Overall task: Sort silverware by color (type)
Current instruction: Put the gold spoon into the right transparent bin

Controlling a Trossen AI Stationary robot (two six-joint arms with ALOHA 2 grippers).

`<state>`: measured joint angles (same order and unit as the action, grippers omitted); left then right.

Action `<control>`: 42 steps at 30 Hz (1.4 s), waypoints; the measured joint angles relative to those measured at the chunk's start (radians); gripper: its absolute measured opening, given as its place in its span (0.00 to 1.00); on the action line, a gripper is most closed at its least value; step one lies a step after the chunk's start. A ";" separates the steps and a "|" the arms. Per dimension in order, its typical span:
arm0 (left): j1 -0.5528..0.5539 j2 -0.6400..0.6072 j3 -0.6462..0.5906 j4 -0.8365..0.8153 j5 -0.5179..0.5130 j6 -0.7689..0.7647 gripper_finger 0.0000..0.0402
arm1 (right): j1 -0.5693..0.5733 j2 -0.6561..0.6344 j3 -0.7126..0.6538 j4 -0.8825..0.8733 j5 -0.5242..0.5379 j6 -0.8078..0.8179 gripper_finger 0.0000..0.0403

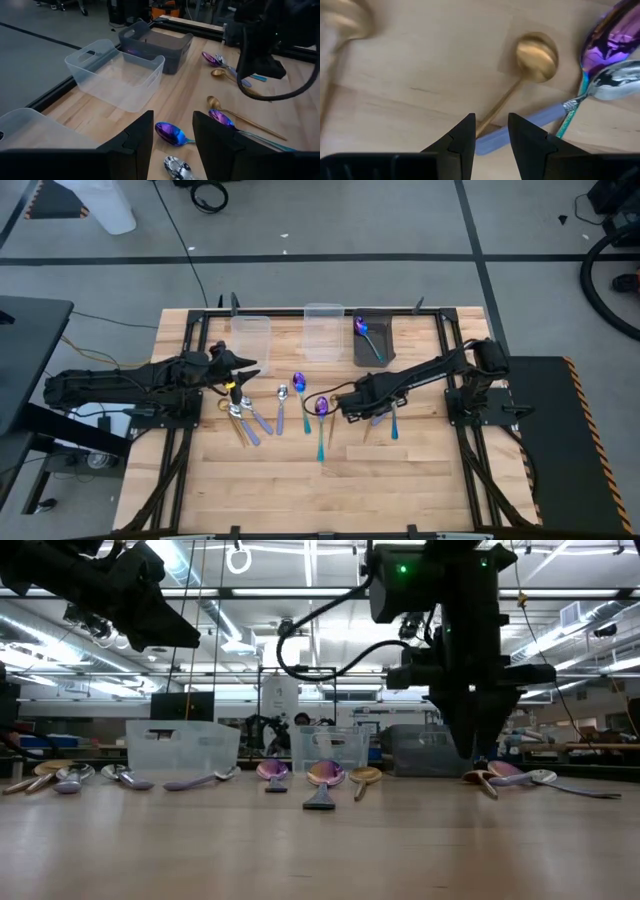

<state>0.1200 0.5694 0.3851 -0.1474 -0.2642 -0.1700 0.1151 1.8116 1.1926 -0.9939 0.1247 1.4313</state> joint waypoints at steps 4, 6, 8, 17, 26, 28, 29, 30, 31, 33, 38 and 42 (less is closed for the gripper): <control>0.000 0.000 0.000 -0.001 0.000 0.006 0.36 | -0.007 -0.016 -0.031 0.006 -0.019 0.013 0.31; 0.000 0.000 0.000 -0.001 0.001 0.010 0.36 | -0.014 -0.015 -0.060 0.032 -0.044 0.013 0.31; 0.000 0.000 0.000 -0.001 0.001 0.011 0.36 | -0.025 -0.015 -0.084 0.086 -0.054 0.012 0.31; 0.000 0.000 0.000 -0.003 0.001 0.010 0.36 | -0.079 -0.019 -0.164 0.187 -0.076 -0.010 0.31; 0.000 0.000 0.000 0.000 0.001 0.009 0.36 | -0.087 -0.018 -0.170 0.222 -0.057 -0.046 0.17; 0.000 0.000 0.000 0.000 0.000 0.009 0.36 | -0.087 -0.018 -0.170 0.233 -0.056 -0.055 0.12; 0.000 0.000 0.000 0.000 0.001 0.009 0.36 | -0.087 -0.018 -0.170 0.237 -0.056 -0.060 0.09; 0.000 0.000 0.000 -0.001 0.002 0.009 0.36 | -0.087 -0.018 -0.171 0.239 -0.057 -0.063 0.08; 0.000 0.000 0.000 -0.001 0.018 0.009 0.36 | -0.087 -0.018 -0.171 0.239 -0.058 -0.065 0.06; 0.001 0.000 0.000 -0.001 0.080 0.025 0.36 | -0.087 -0.018 -0.171 0.240 -0.060 -0.066 0.04; 0.001 -0.024 0.000 0.002 0.138 0.051 0.36 | -0.084 -0.028 -0.173 0.247 -0.065 -0.064 0.05; 0.001 -0.052 0.000 0.002 0.138 0.051 0.36 | -0.077 -0.029 -0.144 0.298 -0.036 -0.086 0.06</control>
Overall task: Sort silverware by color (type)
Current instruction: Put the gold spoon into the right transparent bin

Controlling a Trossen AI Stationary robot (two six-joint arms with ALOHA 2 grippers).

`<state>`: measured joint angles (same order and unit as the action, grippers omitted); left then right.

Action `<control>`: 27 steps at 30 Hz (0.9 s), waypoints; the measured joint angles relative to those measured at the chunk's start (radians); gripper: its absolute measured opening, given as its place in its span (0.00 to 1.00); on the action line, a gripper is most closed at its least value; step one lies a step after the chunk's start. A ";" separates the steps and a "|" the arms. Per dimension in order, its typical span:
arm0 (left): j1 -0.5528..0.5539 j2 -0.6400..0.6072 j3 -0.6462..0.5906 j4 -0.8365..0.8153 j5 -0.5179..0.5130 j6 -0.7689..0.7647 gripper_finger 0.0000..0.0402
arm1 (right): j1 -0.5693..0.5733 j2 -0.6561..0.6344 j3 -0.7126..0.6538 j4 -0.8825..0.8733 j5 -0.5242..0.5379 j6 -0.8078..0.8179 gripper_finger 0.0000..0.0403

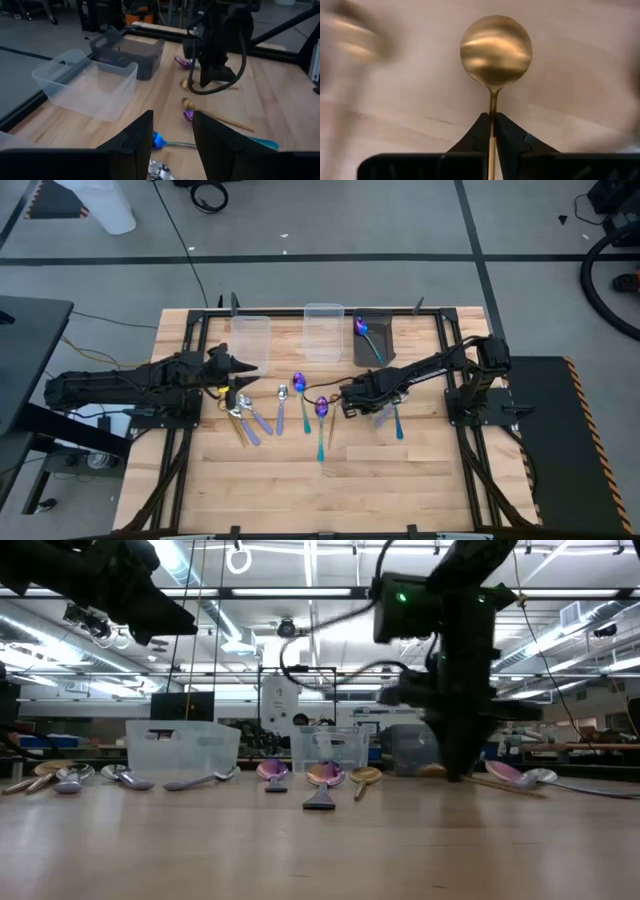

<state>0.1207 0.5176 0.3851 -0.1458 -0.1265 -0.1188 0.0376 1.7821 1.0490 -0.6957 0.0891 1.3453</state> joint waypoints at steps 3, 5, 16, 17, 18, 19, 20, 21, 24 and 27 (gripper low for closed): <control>0.000 -0.003 0.000 0.001 -0.005 0.000 0.36 | -0.001 -0.001 0.008 0.054 0.007 -0.039 0.06; 0.000 -0.001 0.000 -0.002 -0.007 -0.001 0.36 | -0.007 0.000 0.013 0.104 0.007 -0.060 0.06; 0.000 -0.014 0.000 -0.038 -0.007 0.008 0.36 | -0.033 -0.002 0.109 0.164 -0.001 -0.188 0.06; 0.000 -0.022 0.000 -0.037 -0.007 0.008 0.36 | -0.035 -0.002 0.123 0.164 -0.002 -0.199 0.06; 0.000 -0.028 0.000 -0.034 -0.007 0.008 0.36 | -0.037 -0.002 0.138 0.166 -0.002 -0.213 0.06; 0.000 -0.033 0.000 -0.034 -0.007 0.008 0.36 | -0.041 -0.003 0.152 0.167 -0.002 -0.226 0.06; 0.000 -0.038 0.000 -0.035 -0.007 0.008 0.36 | -0.044 -0.003 0.164 0.167 -0.002 -0.239 0.06; 0.000 -0.042 0.000 -0.035 -0.007 0.008 0.36 | -0.048 -0.004 0.176 0.165 -0.002 -0.254 0.06; 0.000 -0.042 0.000 -0.035 -0.008 0.003 0.36 | -0.063 -0.004 0.212 0.165 -0.002 -0.300 0.06; 0.000 -0.040 0.000 -0.035 -0.008 -0.001 0.36 | -0.081 -0.004 0.244 0.169 -0.002 -0.346 0.06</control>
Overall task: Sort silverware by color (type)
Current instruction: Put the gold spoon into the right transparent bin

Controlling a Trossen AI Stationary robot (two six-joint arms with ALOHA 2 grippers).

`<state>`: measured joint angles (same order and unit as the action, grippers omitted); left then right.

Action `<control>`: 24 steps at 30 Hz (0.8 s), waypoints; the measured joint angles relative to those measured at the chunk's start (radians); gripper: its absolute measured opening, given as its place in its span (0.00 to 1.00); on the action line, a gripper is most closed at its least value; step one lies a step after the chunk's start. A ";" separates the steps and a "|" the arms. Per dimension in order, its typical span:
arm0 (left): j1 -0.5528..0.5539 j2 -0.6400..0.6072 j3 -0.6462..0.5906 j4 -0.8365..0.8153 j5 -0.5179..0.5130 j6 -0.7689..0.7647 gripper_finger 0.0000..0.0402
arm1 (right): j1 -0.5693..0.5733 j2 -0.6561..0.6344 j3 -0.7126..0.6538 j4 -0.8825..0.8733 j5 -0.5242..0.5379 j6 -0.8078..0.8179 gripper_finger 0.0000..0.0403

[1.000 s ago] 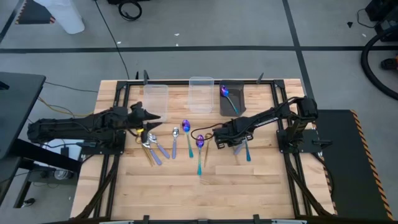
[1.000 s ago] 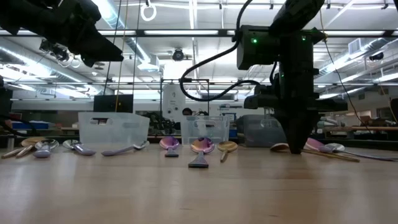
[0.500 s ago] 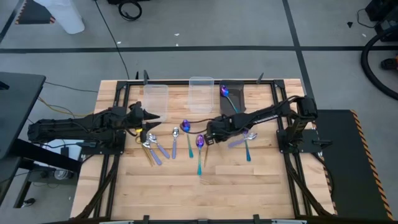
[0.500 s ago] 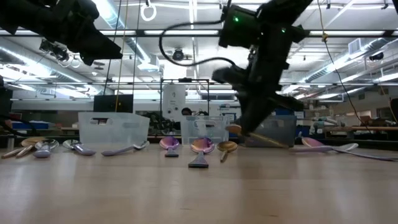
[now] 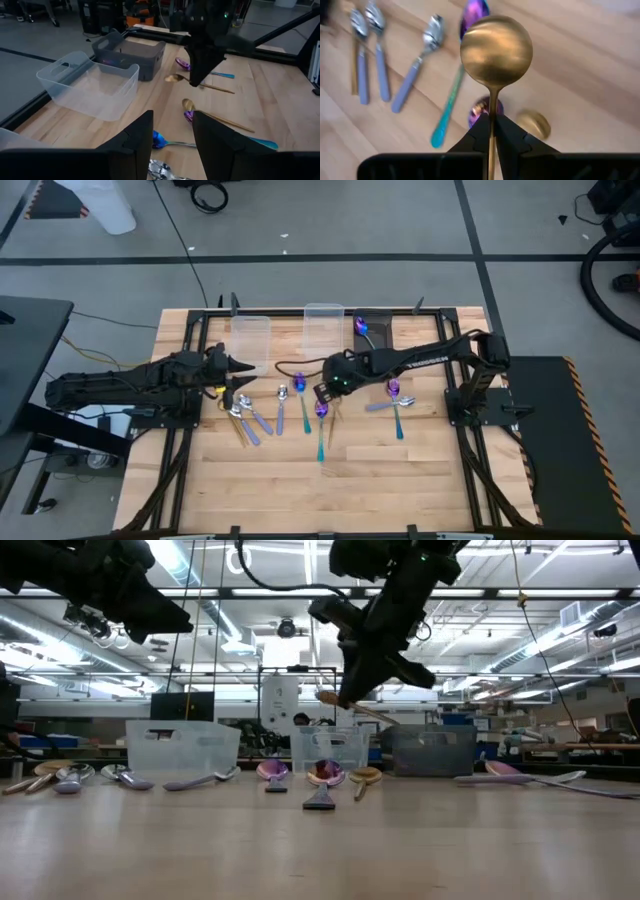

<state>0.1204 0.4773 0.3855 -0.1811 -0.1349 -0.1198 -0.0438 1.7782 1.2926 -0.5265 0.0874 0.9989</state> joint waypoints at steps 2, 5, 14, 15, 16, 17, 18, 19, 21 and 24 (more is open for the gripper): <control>0.000 0.000 0.000 -0.003 0.000 -0.005 0.36 | -0.014 0.000 0.016 0.013 -0.002 -0.032 0.06; 0.000 0.000 0.000 -0.006 0.000 -0.015 0.36 | -0.038 0.000 0.037 0.051 -0.011 -0.080 0.06; 0.000 0.000 0.000 -0.039 0.000 -0.048 0.36 | -0.135 -0.001 0.050 0.179 -0.027 -0.212 0.06; 0.000 0.000 0.000 -0.050 0.000 -0.052 0.36 | -0.146 -0.001 0.050 0.198 -0.032 -0.225 0.06; 0.000 0.000 0.000 -0.060 0.000 -0.053 0.36 | -0.158 -0.001 0.050 0.214 -0.033 -0.239 0.06; 0.000 0.000 0.000 -0.069 0.000 -0.055 0.36 | -0.171 -0.001 0.050 0.225 -0.036 -0.252 0.06; 0.000 0.000 0.000 -0.081 0.000 -0.058 0.36 | -0.184 -0.001 0.050 0.236 -0.040 -0.266 0.06; 0.000 0.000 0.000 -0.092 0.000 -0.064 0.36 | -0.198 -0.001 0.050 0.250 -0.049 -0.279 0.06; 0.000 0.000 0.000 -0.100 0.000 -0.081 0.36 | -0.225 -0.001 0.050 0.284 -0.071 -0.301 0.06; 0.000 0.000 0.000 -0.115 0.000 -0.100 0.36 | -0.263 -0.001 0.050 0.324 -0.100 -0.337 0.06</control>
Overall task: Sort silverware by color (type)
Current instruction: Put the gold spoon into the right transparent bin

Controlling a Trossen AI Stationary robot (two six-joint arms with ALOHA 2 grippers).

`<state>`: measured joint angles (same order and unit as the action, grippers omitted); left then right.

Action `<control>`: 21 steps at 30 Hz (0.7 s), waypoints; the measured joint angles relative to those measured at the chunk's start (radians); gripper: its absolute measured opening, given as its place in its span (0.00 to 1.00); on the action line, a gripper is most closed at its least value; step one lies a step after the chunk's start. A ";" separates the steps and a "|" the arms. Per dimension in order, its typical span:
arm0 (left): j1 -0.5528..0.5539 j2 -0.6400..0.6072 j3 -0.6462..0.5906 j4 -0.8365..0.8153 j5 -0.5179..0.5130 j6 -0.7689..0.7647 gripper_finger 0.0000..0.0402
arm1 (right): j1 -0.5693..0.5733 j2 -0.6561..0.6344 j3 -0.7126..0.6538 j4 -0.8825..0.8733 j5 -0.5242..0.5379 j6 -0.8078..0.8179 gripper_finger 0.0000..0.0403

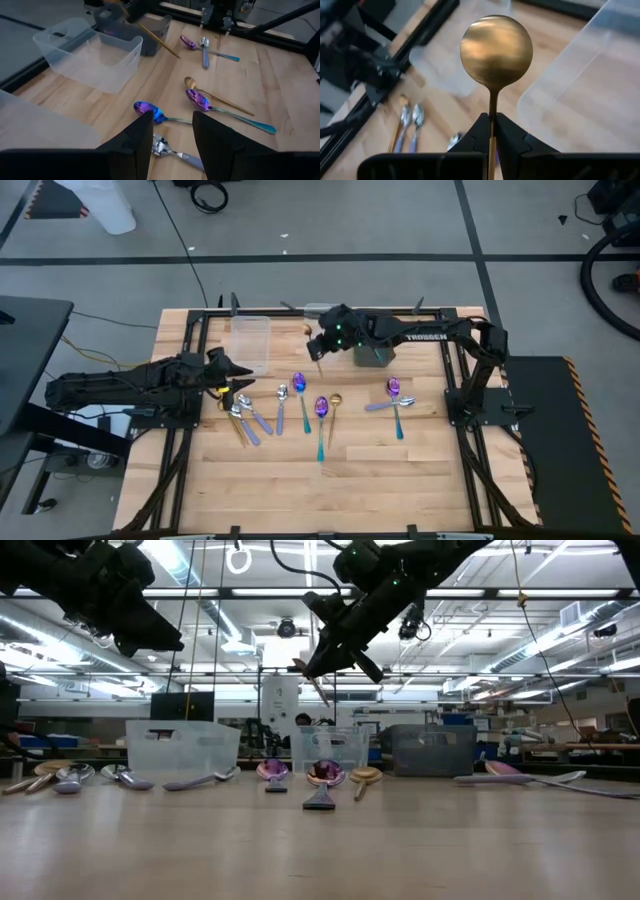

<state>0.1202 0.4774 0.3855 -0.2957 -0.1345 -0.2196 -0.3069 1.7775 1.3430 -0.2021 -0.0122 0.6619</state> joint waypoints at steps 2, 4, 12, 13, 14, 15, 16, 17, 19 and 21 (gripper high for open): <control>0.000 0.000 0.000 -0.011 0.000 -0.010 0.36 | -0.025 0.000 0.000 0.024 -0.018 -0.028 0.06; 0.000 0.000 0.000 -0.022 0.000 -0.021 0.36 | -0.049 0.000 0.000 0.039 -0.039 -0.059 0.06; 0.000 0.000 0.000 -0.025 0.000 -0.043 0.36 | -0.137 0.000 0.000 0.103 -0.125 -0.172 0.06; 0.001 0.000 0.000 -0.025 0.000 -0.049 0.36 | -0.145 0.000 0.000 0.109 -0.136 -0.177 0.06; 0.001 0.000 0.000 -0.024 0.000 -0.053 0.36 | -0.153 0.000 0.000 0.112 -0.146 -0.183 0.06; 0.001 0.000 0.000 -0.024 0.000 -0.054 0.36 | -0.160 0.000 0.000 0.111 -0.150 -0.190 0.06; 0.001 0.000 0.000 -0.024 0.000 -0.058 0.36 | -0.166 0.000 0.000 0.111 -0.155 -0.194 0.06; 0.001 0.000 0.000 -0.024 0.000 -0.059 0.36 | -0.172 0.000 0.000 0.111 -0.163 -0.199 0.06; 0.001 0.000 0.000 -0.023 -0.001 -0.059 0.36 | -0.182 0.000 0.000 0.111 -0.169 -0.217 0.06; 0.001 0.000 0.000 -0.022 -0.002 -0.059 0.36 | -0.191 0.001 0.000 0.112 -0.171 -0.239 0.06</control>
<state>0.1207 0.4774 0.3855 -0.3176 -0.1360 -0.2787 -0.4974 1.7786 1.3430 -0.0902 -0.1832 0.4225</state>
